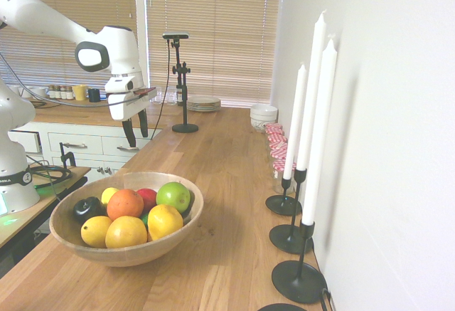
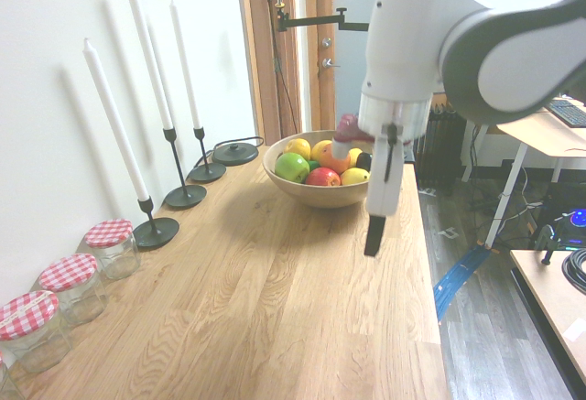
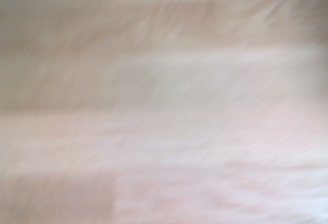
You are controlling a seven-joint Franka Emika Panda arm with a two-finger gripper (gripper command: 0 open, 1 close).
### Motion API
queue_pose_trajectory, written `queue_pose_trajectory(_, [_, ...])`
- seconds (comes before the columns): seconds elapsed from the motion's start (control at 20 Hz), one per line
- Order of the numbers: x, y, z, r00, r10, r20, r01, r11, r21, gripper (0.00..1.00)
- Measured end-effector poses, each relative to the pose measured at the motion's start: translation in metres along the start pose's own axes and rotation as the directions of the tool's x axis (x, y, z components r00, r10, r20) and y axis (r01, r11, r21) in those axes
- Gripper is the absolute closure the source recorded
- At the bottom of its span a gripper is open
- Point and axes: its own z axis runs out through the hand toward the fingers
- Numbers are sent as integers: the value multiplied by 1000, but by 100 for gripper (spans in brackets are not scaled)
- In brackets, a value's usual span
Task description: Take green apple out of the basket
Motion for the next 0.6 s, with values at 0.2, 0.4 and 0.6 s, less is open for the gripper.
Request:
queue_pose_trajectory(0.2, [45,2,-24,999,46,-18,-46,999,16,0])
queue_pose_trajectory(0.4, [102,10,-31,991,128,-24,-128,992,14,0])
queue_pose_trajectory(0.6, [143,8,-29,978,206,-19,-206,978,19,0])
